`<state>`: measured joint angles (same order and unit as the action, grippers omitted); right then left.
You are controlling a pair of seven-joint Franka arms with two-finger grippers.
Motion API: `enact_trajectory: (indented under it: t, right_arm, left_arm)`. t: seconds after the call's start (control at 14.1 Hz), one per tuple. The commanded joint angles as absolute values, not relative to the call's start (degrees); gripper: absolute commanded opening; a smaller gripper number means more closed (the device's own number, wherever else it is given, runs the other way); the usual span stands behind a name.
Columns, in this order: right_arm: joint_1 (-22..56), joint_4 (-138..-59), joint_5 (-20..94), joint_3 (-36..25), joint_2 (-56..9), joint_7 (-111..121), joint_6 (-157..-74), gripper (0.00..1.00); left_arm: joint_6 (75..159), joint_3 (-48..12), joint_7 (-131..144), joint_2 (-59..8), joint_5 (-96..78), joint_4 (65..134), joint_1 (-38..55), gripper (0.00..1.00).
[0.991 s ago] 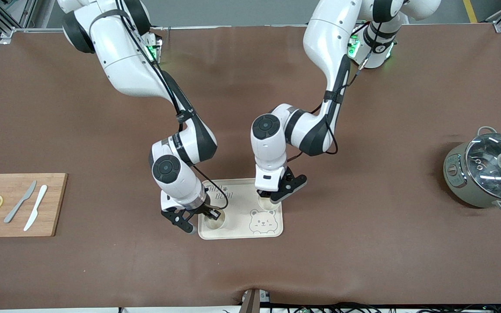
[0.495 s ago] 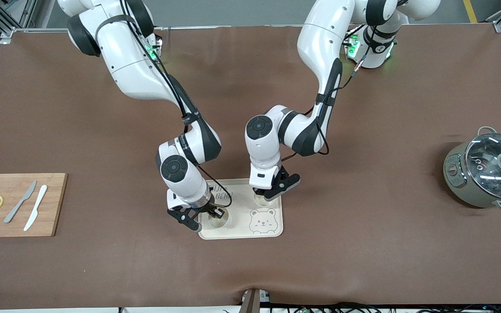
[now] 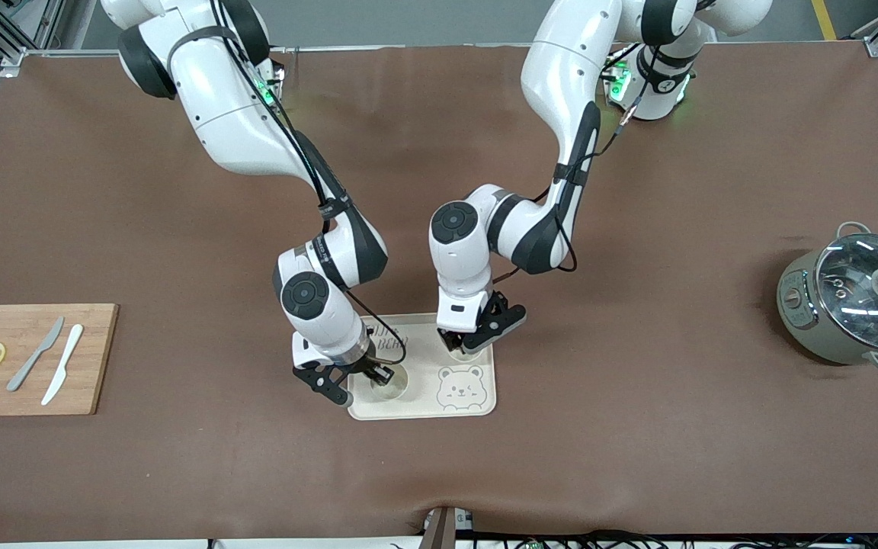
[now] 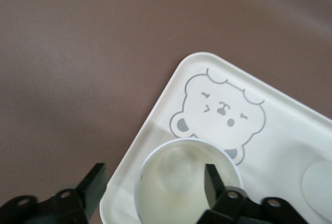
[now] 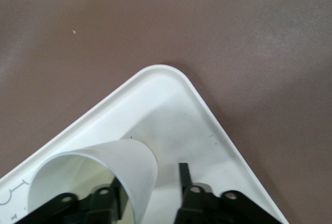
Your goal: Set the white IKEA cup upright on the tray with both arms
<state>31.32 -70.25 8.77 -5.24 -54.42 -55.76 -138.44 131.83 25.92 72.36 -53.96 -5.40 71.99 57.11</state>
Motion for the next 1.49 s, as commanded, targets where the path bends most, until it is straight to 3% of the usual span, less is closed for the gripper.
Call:
enact_trajectory:
  t: [0.0, 0.5, 1.06, 1.42]
  right_arm:
    - [31.46, -70.49, 8.00, -5.45, -51.87, -56.69, -137.55, 1.00]
    - [31.11, -69.17, 8.00, -5.71, -41.77, -56.16, -119.02, 1.00]
    - [23.83, -69.70, 8.70, -5.62, -20.15, -40.37, -89.77, 1.00]
    - [17.07, -76.79, 8.17, -5.71, -5.84, -27.81, -82.53, 1.00]
  left_arm:
    - [131.40, 26.37, 73.65, -51.16, -4.66, 72.25, 56.87, 1.00]
    - [125.17, 26.46, 71.55, -41.50, -6.94, 72.77, 51.86, 1.00]
    - [114.62, 26.10, 58.29, -29.02, -7.12, 77.42, 45.71, 1.00]
    - [105.84, 26.10, 45.20, -23.57, -7.12, 77.87, 40.62, 1.00]
